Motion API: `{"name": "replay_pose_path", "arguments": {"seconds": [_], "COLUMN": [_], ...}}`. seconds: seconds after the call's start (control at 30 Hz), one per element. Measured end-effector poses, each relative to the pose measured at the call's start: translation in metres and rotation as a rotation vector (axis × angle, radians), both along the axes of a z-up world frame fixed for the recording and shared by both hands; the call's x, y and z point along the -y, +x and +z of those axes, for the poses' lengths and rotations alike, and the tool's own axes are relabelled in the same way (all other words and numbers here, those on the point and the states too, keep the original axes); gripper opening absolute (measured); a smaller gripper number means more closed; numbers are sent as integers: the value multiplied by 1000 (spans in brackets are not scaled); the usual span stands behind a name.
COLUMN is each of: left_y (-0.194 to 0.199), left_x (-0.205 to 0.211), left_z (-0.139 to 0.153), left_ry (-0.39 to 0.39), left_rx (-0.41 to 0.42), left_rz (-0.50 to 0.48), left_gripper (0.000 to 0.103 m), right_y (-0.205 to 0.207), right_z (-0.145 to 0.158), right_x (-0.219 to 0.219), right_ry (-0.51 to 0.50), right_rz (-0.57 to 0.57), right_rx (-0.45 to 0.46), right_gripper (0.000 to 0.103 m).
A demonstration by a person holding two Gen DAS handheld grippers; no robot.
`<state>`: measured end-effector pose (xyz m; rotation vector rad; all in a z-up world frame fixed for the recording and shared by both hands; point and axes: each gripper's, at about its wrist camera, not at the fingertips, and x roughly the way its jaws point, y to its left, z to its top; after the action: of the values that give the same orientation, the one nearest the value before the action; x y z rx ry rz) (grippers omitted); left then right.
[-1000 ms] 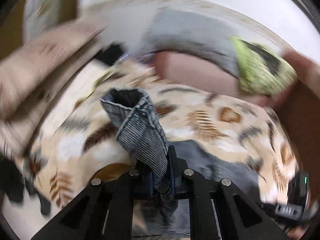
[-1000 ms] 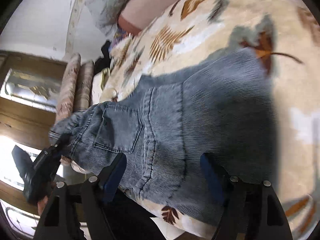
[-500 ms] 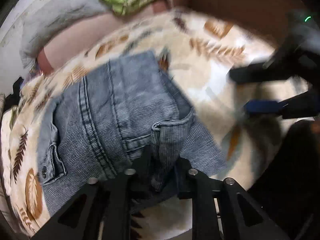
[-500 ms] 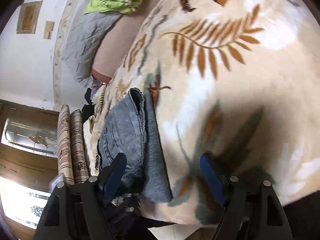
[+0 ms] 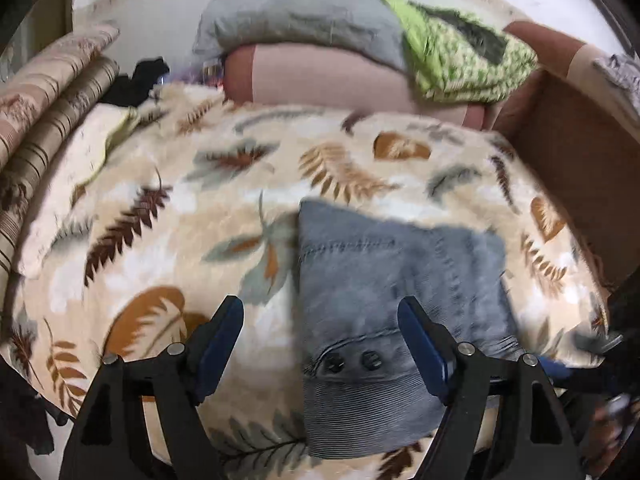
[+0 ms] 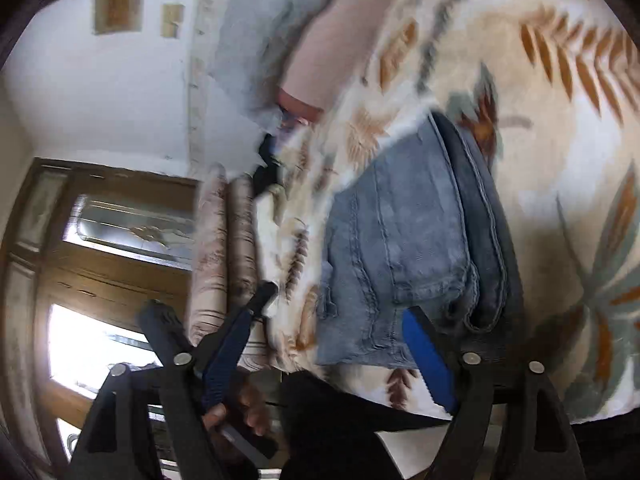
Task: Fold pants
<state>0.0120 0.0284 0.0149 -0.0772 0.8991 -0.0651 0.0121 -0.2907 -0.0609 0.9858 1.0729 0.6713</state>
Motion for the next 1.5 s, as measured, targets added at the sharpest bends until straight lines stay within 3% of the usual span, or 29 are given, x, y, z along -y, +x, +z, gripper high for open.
{"name": "replay_pose_path", "arguments": {"seconds": [0.07, 0.1, 0.17, 0.23, 0.33, 0.4, 0.53, 0.6, 0.73, 0.77, 0.8, 0.83, 0.9, 1.17, 1.27, 1.33, 1.4, 1.43, 1.5], "left_y": [1, -4, -3, 3, 16, 10, 8, 8, 9, 8, 8, 9, 9, 13, 11, 2, -1, 1, 13], "left_x": [1, 0, 10, 20, 34, 34, 32, 29, 27, 27, 26, 26, 26, 18, 14, 15, 21, 30, 49], "left_z": [-9, -10, -13, -27, -65, -69, -68, -69, -71, -71, -71, -71, -71, -64, -45, -22, -12, -19, -57], "left_ry": [6, -8, 2, 76, 169, 171, 158, 140, 133, 133, 132, 132, 132, 78, 24, -1, 24, 72, 163], "left_rx": [-19, -17, 11, 17, -76, -38, -42, -47, -44, -43, -44, -48, -51, -83, -89, -13, 37, 29, -113], "left_rz": [6, -3, -18, -31, -53, -40, -35, -27, -22, -22, -22, -21, -21, -11, 2, -2, -9, -12, -80], "left_gripper": [80, 80, 80, 80, 81, 81, 81, 82, 83, 83, 83, 83, 83, 88, 88, 88, 90, 91, 91], "right_y": [-2, -7, -12, -11, -4, 2, 12, 15, 18, 19, 20, 20, 20, -7, -4, -5, -5, -4, -3], "right_z": [-50, -57, -52, -39, -28, -29, -40, -31, -25, -23, -22, -23, -24, 43, 8, -12, -7, -6, -6], "right_x": [-7, 0, 7, 8, 7, 10, 5, -1, -13, -18, -23, -28, -33, -55, -49, -42, -39, -39, -37], "right_ry": [-125, -68, -35, -82, -103, -125, -156, -247, -343, -376, -439, -495, -543, -747, -780, -757, -743, -747, -742], "right_rz": [-10, -60, -79, -84, -89, -103, -75, -49, 5, 18, 36, 54, 79, 87, 116, 121, 101, 109, 126], "right_rx": [-162, -152, -158, -141, -110, -128, -180, -156, -137, -123, -105, -90, -70, 146, 65, 28, 33, 32, 27], "right_gripper": [77, 76, 76, 77, 77, 77, 74, 59, 55, 46, 26, 18, 11, 8, 7, 8, 7, 7, 7]}}
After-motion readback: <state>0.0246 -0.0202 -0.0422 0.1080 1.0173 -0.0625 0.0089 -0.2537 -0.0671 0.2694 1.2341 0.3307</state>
